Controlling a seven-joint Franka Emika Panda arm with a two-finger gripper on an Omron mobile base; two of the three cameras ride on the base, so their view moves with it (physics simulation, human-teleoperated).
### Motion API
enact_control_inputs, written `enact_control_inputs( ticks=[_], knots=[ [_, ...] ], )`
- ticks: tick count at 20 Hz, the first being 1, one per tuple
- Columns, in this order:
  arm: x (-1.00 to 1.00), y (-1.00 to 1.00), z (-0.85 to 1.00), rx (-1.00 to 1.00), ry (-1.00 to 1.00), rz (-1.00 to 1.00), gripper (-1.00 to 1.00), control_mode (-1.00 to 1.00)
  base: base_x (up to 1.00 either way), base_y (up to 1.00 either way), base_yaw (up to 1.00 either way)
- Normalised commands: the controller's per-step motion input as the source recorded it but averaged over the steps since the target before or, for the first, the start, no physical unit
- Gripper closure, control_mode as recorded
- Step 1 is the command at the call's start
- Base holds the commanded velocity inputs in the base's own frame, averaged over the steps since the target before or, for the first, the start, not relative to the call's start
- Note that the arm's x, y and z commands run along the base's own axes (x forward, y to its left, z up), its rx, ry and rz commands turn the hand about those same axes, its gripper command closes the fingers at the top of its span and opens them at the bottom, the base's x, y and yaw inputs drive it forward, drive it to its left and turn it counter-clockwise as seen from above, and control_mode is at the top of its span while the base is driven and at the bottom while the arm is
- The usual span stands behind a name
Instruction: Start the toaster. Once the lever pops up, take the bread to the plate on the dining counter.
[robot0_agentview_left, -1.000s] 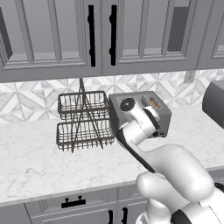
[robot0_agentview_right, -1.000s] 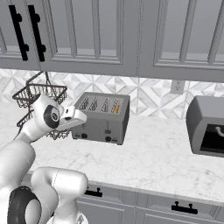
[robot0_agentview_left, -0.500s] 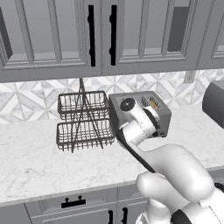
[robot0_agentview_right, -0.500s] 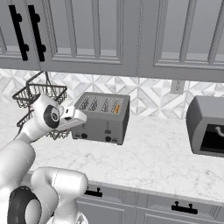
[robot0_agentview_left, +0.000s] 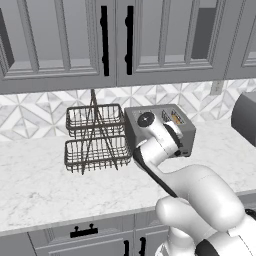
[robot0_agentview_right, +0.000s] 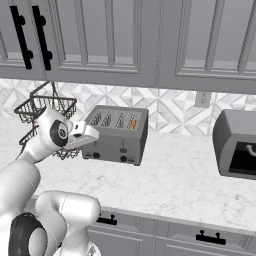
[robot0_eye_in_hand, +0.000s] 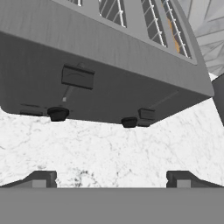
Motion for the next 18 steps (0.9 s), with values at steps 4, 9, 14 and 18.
enact_control_inputs(
  ticks=[4,9,14,18],
  knots=[
    [0.00,0.00,0.00,0.00,0.00,0.00,-1.00,-1.00,0.00,0.00,0.00],
    [0.00,0.00,0.00,0.00,0.00,0.00,-1.00,-1.00,0.00,0.00,0.00],
    [0.00,0.00,0.00,0.00,0.00,0.00,-1.00,-1.00,0.00,0.00,0.00],
    [0.00,0.00,0.00,0.00,0.00,0.00,-1.00,-1.00,0.00,0.00,0.00]
  ],
)
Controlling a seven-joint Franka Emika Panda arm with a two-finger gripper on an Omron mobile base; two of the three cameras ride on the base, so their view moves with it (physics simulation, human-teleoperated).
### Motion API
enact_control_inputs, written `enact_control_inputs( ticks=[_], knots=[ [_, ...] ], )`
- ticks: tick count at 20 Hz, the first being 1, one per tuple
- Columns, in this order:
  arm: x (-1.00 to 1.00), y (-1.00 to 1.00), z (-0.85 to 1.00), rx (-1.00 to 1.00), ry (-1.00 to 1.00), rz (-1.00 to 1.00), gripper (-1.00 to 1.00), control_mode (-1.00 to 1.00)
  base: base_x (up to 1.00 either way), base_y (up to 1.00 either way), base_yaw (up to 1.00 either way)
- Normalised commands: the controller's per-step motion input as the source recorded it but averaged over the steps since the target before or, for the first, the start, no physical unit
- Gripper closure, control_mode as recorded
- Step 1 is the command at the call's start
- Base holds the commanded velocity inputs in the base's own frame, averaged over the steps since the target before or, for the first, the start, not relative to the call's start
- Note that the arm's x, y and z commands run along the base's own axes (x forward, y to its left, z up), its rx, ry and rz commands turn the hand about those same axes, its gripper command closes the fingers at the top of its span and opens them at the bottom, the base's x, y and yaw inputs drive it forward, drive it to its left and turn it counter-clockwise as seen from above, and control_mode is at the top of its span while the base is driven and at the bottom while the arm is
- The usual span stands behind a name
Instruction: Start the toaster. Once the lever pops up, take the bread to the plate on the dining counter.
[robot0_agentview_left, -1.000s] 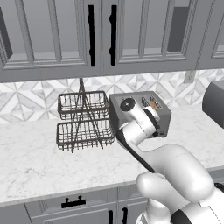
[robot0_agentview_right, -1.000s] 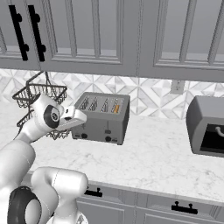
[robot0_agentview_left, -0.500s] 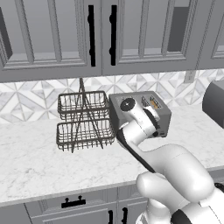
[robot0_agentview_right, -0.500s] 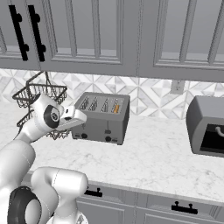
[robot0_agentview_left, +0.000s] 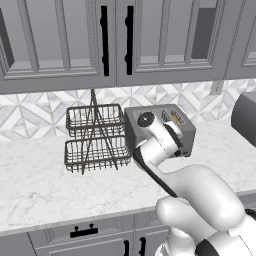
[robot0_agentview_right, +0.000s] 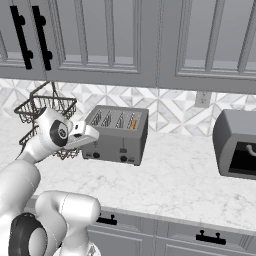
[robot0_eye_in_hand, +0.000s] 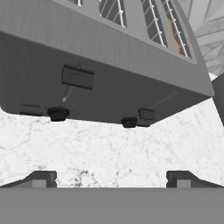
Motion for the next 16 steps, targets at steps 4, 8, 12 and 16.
enact_control_inputs(
  ticks=[4,8,12,16],
  knots=[
    [0.00,0.00,0.00,0.00,0.00,0.00,-1.00,-1.00,0.00,0.00,0.00],
    [0.00,0.00,0.00,0.00,0.00,0.00,-1.00,-1.00,0.00,0.00,0.00],
    [0.00,0.00,0.00,0.00,0.00,0.00,-1.00,-1.00,0.00,0.00,0.00],
    [0.00,0.00,0.00,0.00,0.00,0.00,-1.00,-1.00,0.00,0.00,0.00]
  ],
)
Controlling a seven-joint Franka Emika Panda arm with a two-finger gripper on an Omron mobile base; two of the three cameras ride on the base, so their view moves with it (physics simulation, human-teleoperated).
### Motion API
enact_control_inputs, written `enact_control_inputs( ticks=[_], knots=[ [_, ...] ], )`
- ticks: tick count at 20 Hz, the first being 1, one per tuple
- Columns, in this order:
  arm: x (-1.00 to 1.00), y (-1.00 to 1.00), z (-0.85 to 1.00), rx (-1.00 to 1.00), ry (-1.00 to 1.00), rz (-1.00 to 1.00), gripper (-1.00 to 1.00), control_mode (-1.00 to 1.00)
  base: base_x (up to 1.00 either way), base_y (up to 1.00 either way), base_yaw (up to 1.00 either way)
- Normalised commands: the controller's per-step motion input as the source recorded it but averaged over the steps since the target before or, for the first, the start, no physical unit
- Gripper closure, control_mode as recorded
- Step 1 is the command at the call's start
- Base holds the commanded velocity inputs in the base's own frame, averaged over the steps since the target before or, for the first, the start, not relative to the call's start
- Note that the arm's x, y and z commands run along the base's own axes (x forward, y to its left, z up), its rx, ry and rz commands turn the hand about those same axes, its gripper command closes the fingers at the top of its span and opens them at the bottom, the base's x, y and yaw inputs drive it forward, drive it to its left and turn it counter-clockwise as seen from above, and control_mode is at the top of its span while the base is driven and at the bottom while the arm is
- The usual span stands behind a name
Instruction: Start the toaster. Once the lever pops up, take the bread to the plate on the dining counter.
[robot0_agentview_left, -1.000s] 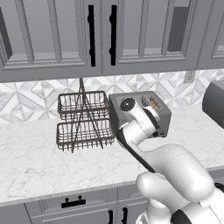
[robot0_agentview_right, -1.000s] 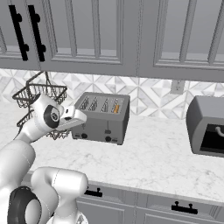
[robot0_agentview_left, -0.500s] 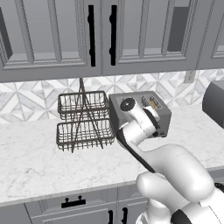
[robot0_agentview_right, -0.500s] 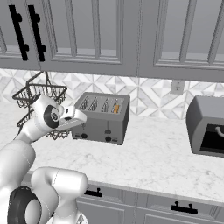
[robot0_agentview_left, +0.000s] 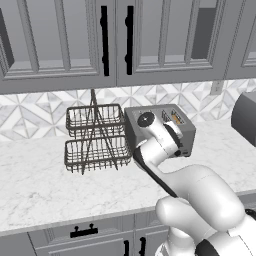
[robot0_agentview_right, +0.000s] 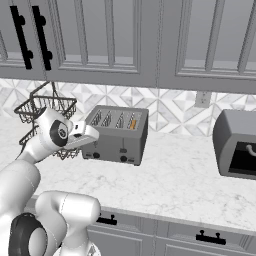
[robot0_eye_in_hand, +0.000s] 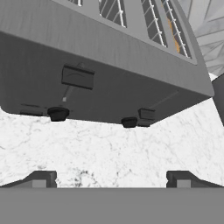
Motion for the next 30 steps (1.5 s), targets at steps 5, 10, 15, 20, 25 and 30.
enact_control_inputs(
  ticks=[5,10,15,20,25,30],
  knots=[
    [0.00,0.00,0.00,0.00,0.00,0.00,-1.00,-1.00,0.00,0.00,0.00],
    [0.00,0.00,0.00,0.00,0.00,0.00,-1.00,-1.00,0.00,0.00,0.00],
    [0.00,0.00,0.00,0.00,0.00,0.00,-1.00,-1.00,0.00,0.00,0.00],
    [0.00,0.00,0.00,0.00,0.00,0.00,-1.00,-1.00,0.00,0.00,0.00],
    [0.00,0.00,0.00,0.00,0.00,0.00,-1.00,-1.00,0.00,0.00,0.00],
    [0.00,0.00,0.00,0.00,0.00,0.00,-1.00,-1.00,0.00,0.00,0.00]
  ],
)
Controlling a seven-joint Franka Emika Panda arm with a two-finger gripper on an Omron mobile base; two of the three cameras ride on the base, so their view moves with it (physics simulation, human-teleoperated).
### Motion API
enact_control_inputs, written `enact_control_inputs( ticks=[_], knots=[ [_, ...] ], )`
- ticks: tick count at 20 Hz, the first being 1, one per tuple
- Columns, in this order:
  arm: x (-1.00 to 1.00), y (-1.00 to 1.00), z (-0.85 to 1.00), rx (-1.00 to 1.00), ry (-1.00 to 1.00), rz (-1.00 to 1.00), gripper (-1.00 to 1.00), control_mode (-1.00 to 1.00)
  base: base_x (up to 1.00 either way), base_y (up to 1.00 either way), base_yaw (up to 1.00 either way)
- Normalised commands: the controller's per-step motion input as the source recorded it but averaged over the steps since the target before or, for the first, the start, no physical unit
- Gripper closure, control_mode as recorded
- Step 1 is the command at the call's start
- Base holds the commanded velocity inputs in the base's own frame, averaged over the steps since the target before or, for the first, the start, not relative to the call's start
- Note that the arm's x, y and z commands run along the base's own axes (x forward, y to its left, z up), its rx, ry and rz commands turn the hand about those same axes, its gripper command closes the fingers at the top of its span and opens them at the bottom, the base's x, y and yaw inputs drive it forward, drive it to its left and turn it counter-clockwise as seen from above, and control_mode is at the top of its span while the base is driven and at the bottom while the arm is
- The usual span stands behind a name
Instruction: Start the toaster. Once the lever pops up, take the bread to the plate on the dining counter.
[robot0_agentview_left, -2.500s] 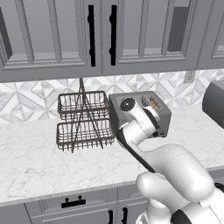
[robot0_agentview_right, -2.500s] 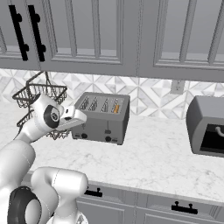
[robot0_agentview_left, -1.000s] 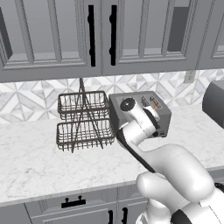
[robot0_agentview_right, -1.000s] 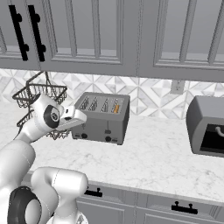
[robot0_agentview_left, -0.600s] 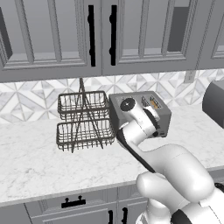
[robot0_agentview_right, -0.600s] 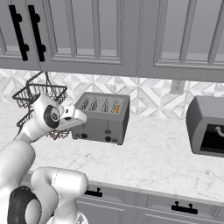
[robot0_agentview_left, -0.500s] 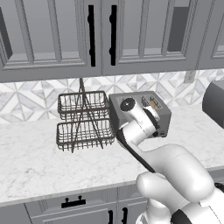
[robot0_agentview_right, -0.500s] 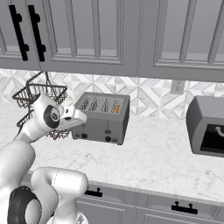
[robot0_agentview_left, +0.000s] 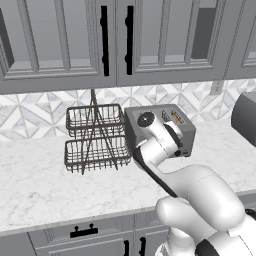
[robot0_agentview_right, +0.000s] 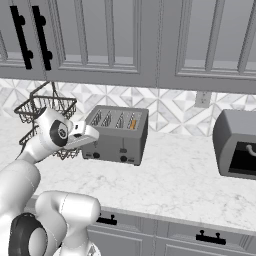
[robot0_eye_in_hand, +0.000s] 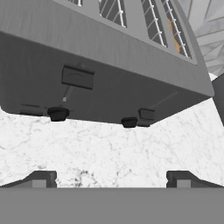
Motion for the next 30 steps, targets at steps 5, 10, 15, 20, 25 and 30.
enact_control_inputs(
  ticks=[5,10,15,20,25,30],
  knots=[
    [0.00,0.00,0.00,0.00,0.00,0.00,-1.00,-1.00,0.00,0.00,0.00],
    [0.00,0.00,0.00,0.00,0.00,0.00,-1.00,-1.00,0.00,0.00,0.00],
    [0.00,0.00,0.00,0.00,0.00,0.00,-1.00,-1.00,0.00,0.00,0.00],
    [0.00,0.00,0.00,0.00,0.00,0.00,-1.00,-1.00,0.00,0.00,0.00],
    [0.00,0.00,0.00,0.00,0.00,0.00,-1.00,-1.00,0.00,0.00,0.00],
    [0.00,0.00,0.00,0.00,0.00,0.00,-1.00,-1.00,0.00,0.00,0.00]
  ],
)
